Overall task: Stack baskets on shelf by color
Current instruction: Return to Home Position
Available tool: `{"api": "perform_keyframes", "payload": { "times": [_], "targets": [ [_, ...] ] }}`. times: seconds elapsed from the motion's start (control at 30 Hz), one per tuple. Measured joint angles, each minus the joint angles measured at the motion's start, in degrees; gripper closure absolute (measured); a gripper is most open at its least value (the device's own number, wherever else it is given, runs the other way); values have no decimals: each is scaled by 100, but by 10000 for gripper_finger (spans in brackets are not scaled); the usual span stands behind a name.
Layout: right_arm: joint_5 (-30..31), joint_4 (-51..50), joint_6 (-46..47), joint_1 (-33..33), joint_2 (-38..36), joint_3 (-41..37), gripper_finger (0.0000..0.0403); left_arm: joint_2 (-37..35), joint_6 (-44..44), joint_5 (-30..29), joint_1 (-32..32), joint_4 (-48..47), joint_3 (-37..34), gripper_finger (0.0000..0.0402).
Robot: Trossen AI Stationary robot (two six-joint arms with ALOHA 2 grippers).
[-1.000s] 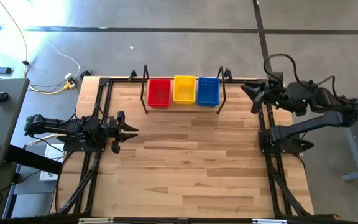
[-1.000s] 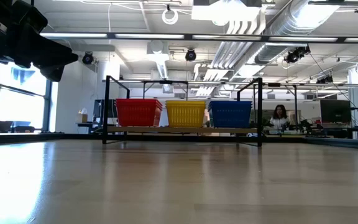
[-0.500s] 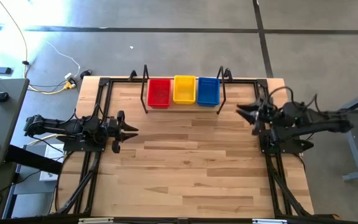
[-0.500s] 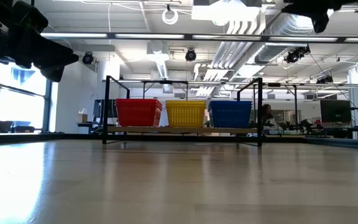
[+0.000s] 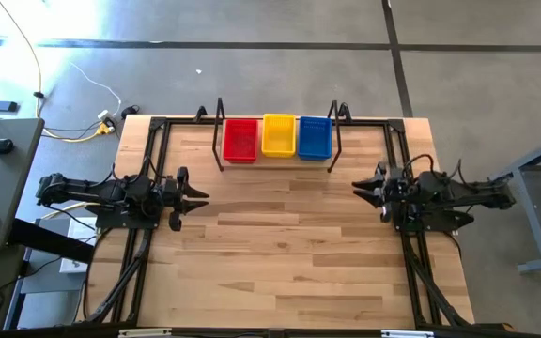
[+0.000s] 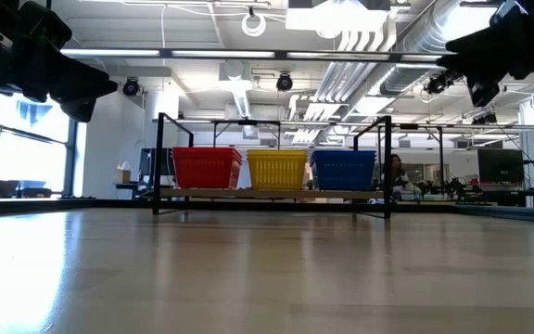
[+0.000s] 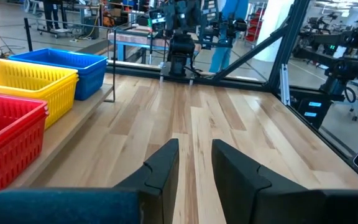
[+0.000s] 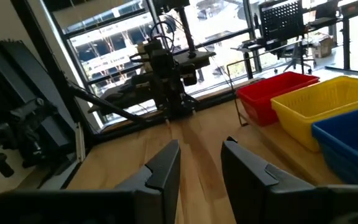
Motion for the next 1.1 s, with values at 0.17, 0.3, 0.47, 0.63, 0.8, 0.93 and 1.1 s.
{"api": "perform_keyframes", "payload": {
  "times": [0.17,0.3,0.47,0.63,0.8,0.93,1.1],
  "targets": [
    [-41,105,48,-4,-179,-361,300,1,0,4,0,-3,2,316],
    [-41,262,87,-4,-194,-610,300,15,0,0,0,2,4,316],
    [-61,642,47,-4,-204,-795,300,22,0,0,0,-3,4,316],
    [-9,697,110,-4,-159,-813,300,23,0,-5,0,-2,4,314],
    [-25,695,36,-4,-158,-813,300,22,0,-9,0,-2,4,314],
    [-26,693,30,-4,-158,-813,300,22,0,-11,0,-2,4,314],
    [-26,691,28,-4,-158,-814,300,22,0,-22,0,-2,4,314]
  ]
}}
